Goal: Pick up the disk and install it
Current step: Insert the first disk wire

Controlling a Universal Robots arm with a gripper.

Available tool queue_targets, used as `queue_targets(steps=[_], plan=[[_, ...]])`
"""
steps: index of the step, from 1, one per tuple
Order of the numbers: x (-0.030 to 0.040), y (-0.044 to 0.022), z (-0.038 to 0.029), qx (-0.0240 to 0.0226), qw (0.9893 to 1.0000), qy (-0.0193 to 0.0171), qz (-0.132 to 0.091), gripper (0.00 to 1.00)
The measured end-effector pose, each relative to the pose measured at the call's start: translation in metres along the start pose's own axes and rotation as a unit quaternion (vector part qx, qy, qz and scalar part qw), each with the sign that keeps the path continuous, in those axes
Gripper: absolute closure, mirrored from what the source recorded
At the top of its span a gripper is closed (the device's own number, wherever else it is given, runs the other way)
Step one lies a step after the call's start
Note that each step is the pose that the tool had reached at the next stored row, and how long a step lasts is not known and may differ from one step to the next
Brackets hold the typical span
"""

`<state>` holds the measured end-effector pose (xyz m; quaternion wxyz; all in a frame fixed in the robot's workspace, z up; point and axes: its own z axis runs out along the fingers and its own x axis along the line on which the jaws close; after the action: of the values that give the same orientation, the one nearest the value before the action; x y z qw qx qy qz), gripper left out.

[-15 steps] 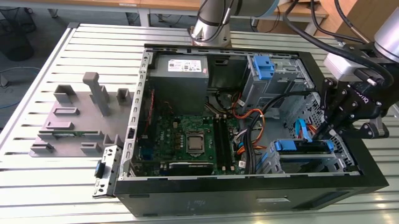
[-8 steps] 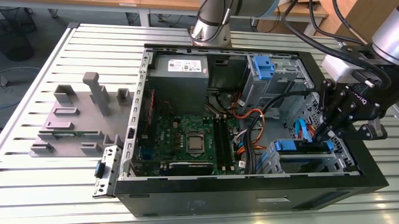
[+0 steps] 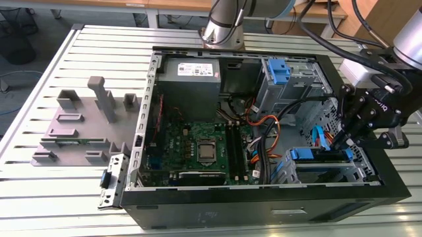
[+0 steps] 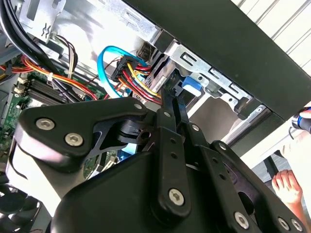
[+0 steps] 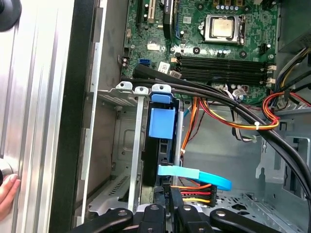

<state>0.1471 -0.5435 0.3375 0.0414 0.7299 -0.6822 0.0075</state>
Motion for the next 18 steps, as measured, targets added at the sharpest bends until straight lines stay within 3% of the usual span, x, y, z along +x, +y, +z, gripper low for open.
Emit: queue_targets(steps=[18], plan=[[0.0011, 0.0003, 0.0019, 0.0007, 1.0, -0.0003, 0.003, 0.84]])
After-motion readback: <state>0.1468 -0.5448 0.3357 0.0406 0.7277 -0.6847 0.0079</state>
